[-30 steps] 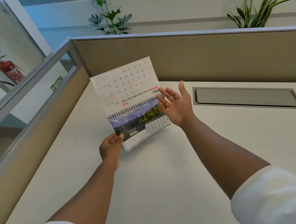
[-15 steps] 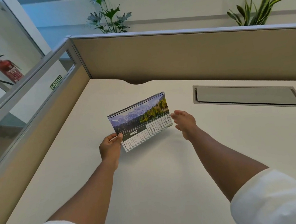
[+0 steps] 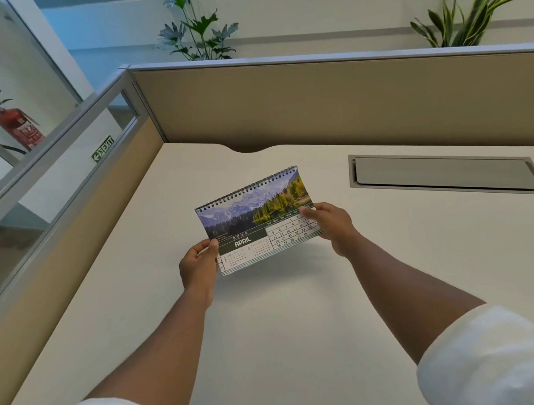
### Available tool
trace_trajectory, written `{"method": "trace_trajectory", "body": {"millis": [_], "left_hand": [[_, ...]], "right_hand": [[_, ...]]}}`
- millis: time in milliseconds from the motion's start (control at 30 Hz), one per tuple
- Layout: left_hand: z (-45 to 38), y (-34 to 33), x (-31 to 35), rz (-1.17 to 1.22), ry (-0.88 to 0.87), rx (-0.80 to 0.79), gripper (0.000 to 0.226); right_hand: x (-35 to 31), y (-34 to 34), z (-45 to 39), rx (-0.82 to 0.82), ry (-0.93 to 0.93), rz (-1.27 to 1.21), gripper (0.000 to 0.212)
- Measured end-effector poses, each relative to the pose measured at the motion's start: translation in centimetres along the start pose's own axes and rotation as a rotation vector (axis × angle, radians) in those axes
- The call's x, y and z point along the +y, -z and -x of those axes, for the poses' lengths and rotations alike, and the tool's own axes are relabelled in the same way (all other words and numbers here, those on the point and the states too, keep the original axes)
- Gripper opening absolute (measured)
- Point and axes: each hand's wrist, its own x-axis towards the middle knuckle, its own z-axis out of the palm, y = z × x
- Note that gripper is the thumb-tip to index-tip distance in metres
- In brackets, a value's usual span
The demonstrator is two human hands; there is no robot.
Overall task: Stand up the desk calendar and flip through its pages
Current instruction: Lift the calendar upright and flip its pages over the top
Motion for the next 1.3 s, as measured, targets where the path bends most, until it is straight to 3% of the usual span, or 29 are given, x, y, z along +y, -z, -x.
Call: {"method": "trace_trajectory", "body": {"millis": [167,300,433,567,733,900,1300], "left_hand": [[0.2,0.2,0.3,0.054,0.05,0.024,0.03],[0.1,0.3,0.4,0.043,0.042,0.032,0.025],[0.1,0.1,0.7,0.123,0.063,0.019,0.021],[0.4,0.1,0.5,0.095,0.058,-0.03,0.028],[0.6,0.2,0.4,0.056,0.038,-0.052,0.042],[0.5,0.4,0.1,0.063,0.026,-0.055,0.026],[0.4,0.6,-0.1,0.063,0.012,-0.028,0.019]], "right_hand": [[-0.6,0.4,0.9,-0.246,-0.002,-0.149,0.051],[-1.4,0.8,0.8,-0.516,-0.05,-0.459,0.097],[-3.1,0.2,1.1,-0.653,-0.085,-0.692,0.112],[-5.2,-1.0,1.6,-0.715,-0.037,-0.808,0.107],[-6.2,-2.2,1.6,-0.68,0.012,-0.798,0.101],[-6.7,-2.4,1.5,-0.653,0.013,-0.769,0.095],[-5.4,-2.0,1.4,-0.545,0.004,-0.694,0.091]]}}
